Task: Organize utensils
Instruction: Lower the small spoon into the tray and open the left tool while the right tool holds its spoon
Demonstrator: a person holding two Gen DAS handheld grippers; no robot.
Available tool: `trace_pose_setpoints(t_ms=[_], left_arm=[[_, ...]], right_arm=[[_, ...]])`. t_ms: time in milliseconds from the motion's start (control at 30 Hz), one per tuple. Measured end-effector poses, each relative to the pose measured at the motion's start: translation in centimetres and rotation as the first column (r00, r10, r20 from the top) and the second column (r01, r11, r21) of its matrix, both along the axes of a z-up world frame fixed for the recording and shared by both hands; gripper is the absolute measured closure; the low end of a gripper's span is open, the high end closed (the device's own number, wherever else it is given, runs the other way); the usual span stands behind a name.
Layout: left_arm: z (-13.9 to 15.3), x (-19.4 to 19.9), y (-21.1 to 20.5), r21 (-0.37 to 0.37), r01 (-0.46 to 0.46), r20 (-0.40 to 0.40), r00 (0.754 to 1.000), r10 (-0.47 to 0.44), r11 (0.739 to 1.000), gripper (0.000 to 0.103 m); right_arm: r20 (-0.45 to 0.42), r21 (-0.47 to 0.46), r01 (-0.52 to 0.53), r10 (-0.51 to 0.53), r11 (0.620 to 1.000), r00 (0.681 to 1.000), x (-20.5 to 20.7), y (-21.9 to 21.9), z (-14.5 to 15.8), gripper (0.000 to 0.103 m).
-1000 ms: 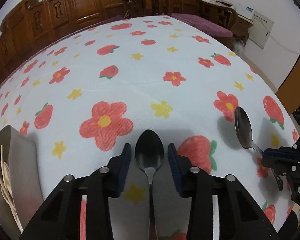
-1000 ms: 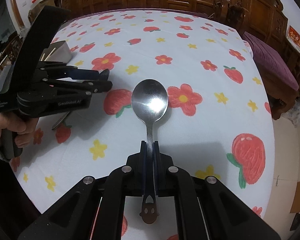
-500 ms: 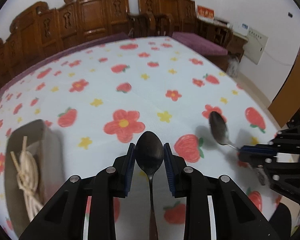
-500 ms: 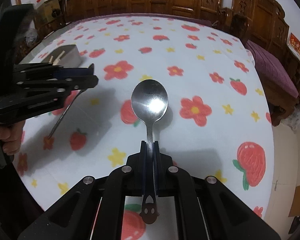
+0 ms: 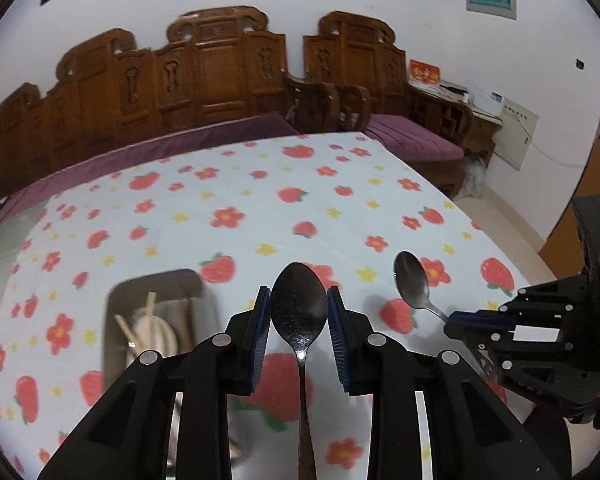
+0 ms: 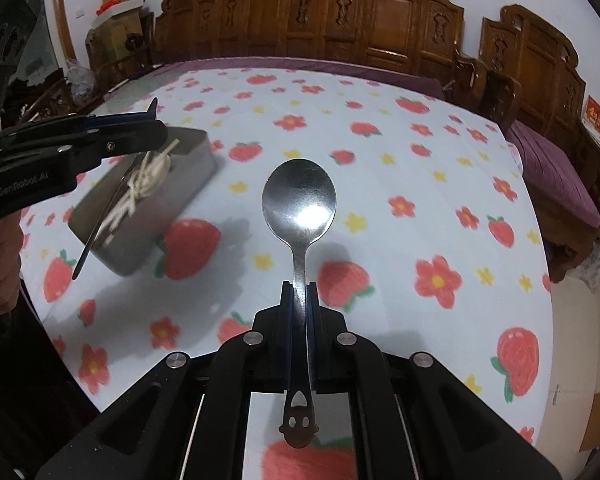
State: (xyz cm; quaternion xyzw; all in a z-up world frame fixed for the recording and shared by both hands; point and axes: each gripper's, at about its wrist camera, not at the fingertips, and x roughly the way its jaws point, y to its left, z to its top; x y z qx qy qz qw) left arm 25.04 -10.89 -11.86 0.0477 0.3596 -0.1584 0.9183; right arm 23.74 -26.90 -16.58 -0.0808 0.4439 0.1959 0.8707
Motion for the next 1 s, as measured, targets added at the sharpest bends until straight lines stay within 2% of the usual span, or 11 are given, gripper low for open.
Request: trace_pose_setpoints(t_ms=[200, 367, 600, 833, 900, 1000], left_arm=[[0.6, 0.8, 3.9, 0.012, -0.057, 0.01, 0.998, 0.056, 0.998, 0.077], [-0.1, 2.2, 7.3, 0.013, -0.11, -0.003, 0.994, 0.11, 0.994, 0.077], [-3.7, 4.9, 11.2, 0.015, -0.184, -0.084, 0.979, 0.185, 0.983, 0.076], [-6.4, 5.1, 12.6, 0.024, -0.198, -0.154, 0.968, 0.199, 0.98, 0.076], [-6.4, 4.8, 13.1, 0.025, -0.2, -0.157, 0.967, 0.202, 0.979, 0.067], [-5.7, 3.9, 14.0, 0.022, -0.201, -0.142, 0.969, 0.202, 0.979, 0.063]], right_arm=[[0.016, 0.024, -0.017, 0.017, 1.0, 1.0, 0.4, 2.5, 0.9, 0.096], [0.022, 0.044, -0.033, 0.032, 0.998, 0.999, 1.0, 4.6, 1.4, 0.095], [0.023, 0.081, -0.044, 0.043, 0.996, 0.999, 2.0, 7.7, 1.8, 0.095], [0.017, 0.105, -0.061, 0.06, 0.993, 0.998, 2.7, 10.8, 1.7, 0.095], [0.015, 0.109, -0.069, 0.068, 0.992, 0.998, 2.8, 11.7, 1.6, 0.095], [0.013, 0.114, -0.08, 0.079, 0.99, 0.997, 3.1, 13.0, 1.5, 0.095]])
